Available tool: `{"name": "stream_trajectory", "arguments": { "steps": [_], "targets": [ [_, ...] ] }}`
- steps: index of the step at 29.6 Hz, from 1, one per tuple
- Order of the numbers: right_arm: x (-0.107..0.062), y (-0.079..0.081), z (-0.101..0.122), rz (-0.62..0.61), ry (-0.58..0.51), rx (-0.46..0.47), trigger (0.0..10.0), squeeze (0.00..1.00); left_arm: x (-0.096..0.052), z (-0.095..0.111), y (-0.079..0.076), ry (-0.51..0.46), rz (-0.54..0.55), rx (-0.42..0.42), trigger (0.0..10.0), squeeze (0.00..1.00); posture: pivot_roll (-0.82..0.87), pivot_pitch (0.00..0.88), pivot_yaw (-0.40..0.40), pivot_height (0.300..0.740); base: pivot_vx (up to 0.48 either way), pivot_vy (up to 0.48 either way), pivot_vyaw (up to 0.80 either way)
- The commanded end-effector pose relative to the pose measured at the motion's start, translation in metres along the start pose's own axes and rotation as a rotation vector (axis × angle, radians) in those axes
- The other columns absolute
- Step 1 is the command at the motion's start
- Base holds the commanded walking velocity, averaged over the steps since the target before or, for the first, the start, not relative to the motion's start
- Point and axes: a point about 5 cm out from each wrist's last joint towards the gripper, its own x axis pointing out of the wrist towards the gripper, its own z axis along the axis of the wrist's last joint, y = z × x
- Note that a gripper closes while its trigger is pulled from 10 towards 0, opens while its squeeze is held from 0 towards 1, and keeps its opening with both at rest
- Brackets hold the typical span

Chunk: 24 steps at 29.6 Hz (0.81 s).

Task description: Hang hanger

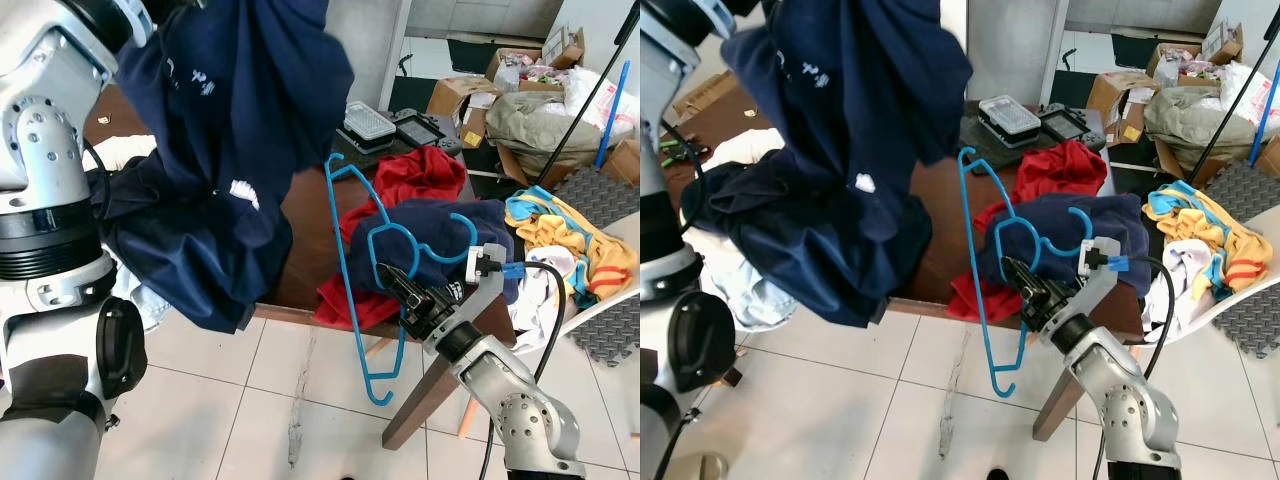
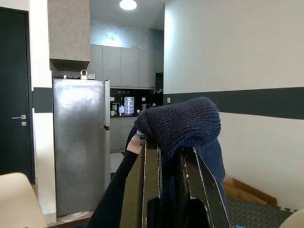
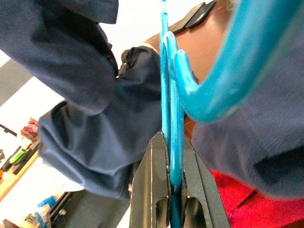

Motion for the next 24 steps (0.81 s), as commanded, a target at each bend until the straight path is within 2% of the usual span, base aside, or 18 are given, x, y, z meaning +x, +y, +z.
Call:
{"name": "stream_trajectory", "arguments": {
  "steps": [1,12,22,23,24],
  "targets": [
    [0.000,-0.001,-0.001,-0.008,-0.011,0.013,10.0,0.00,0.006,0.009,-0.011,-0.059,-0.048,-0.009,10.0,0.00,0.05,0.088,0.008,0.740,-0.334,0.000,0.00],
    [-0.002,-0.001,0.001,-0.015,-0.036,0.026,10.0,0.00,0.011,-0.011,-0.032,-0.040,-0.093,-0.061,10.0,0.00,0.05,0.097,0.007,0.740,-0.334,0.000,0.00],
    [-0.002,0.000,0.002,-0.008,-0.057,0.036,10.0,0.00,0.013,-0.017,-0.041,-0.034,-0.114,-0.110,10.0,0.00,0.05,0.102,0.011,0.740,-0.339,0.000,0.00],
    [-0.003,0.001,0.003,-0.008,-0.064,0.037,10.0,0.00,0.015,-0.024,-0.049,-0.025,-0.126,-0.149,10.0,0.00,0.04,0.103,0.013,0.740,0.000,0.000,0.00],
    [-0.003,0.001,0.003,-0.008,-0.064,0.037,10.0,0.00,0.015,-0.024,-0.049,-0.025,-0.126,-0.149,10.0,0.00,0.04,0.103,0.013,0.740,0.000,0.000,0.00]
  ]
}}
